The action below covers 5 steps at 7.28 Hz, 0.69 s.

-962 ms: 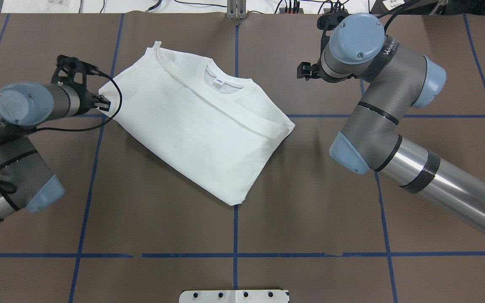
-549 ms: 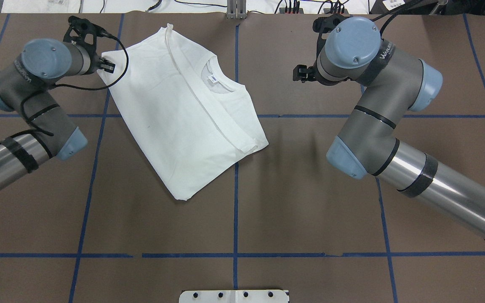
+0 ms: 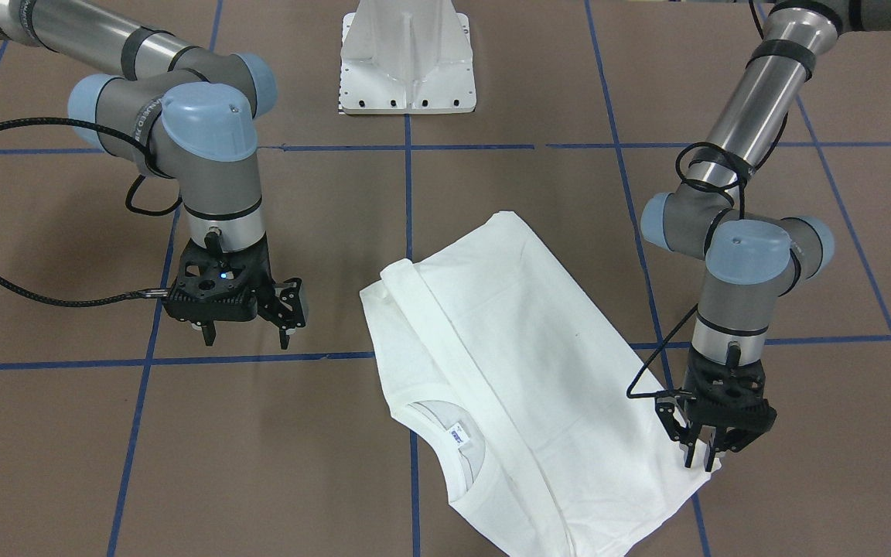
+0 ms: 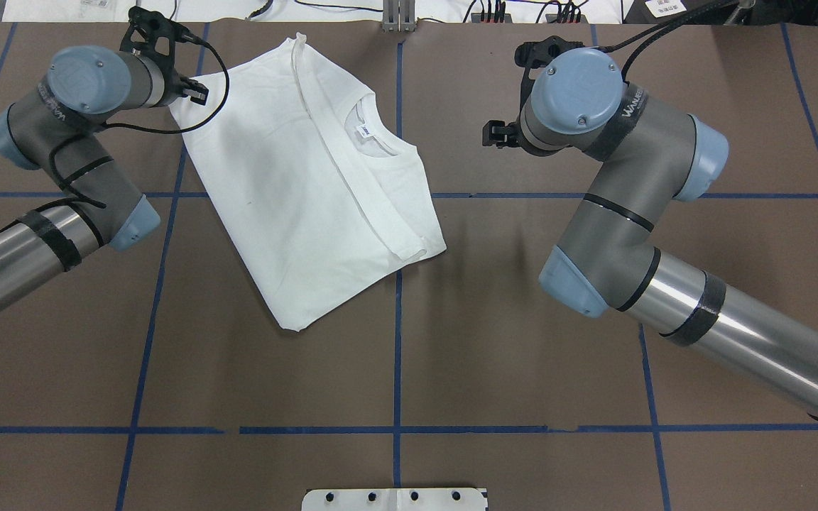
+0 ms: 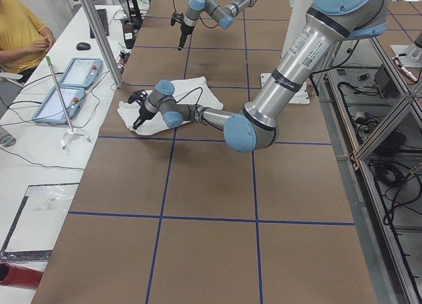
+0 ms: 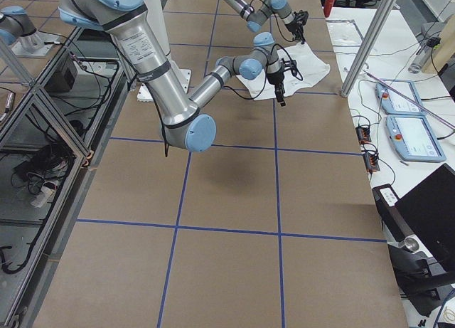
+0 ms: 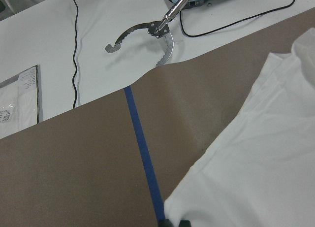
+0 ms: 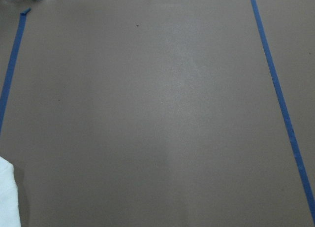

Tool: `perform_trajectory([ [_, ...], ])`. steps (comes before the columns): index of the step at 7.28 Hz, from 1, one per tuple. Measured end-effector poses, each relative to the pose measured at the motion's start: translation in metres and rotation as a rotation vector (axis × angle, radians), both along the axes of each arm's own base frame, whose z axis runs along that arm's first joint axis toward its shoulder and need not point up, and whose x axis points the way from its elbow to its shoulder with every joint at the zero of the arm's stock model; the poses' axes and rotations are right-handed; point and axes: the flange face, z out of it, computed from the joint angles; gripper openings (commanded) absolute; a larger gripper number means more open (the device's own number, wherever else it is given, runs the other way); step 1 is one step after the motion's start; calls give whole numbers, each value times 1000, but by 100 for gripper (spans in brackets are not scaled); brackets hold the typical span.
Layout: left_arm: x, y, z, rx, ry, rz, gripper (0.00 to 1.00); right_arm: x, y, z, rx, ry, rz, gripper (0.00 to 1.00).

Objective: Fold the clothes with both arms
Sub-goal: 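Reach the right gripper to the shirt's collar corner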

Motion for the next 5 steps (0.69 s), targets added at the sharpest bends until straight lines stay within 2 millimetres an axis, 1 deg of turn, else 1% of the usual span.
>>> perform_trajectory([
  [1,-6,13,-6,11,41,33,100,-21,14,-5,-35,-33,40,98],
  [2,-12,25,-8,17,68,53,100,-47,34,-11,-83,-75,109,94],
  [3,-16,32,-9,20,80,61,100,-74,56,-16,-126,-114,175,85],
  [4,-19,36,-7,19,84,63,100,-100,74,-21,-170,-148,228,81],
  [5,-20,38,-4,17,85,64,100,-128,80,-25,-207,-173,265,78],
])
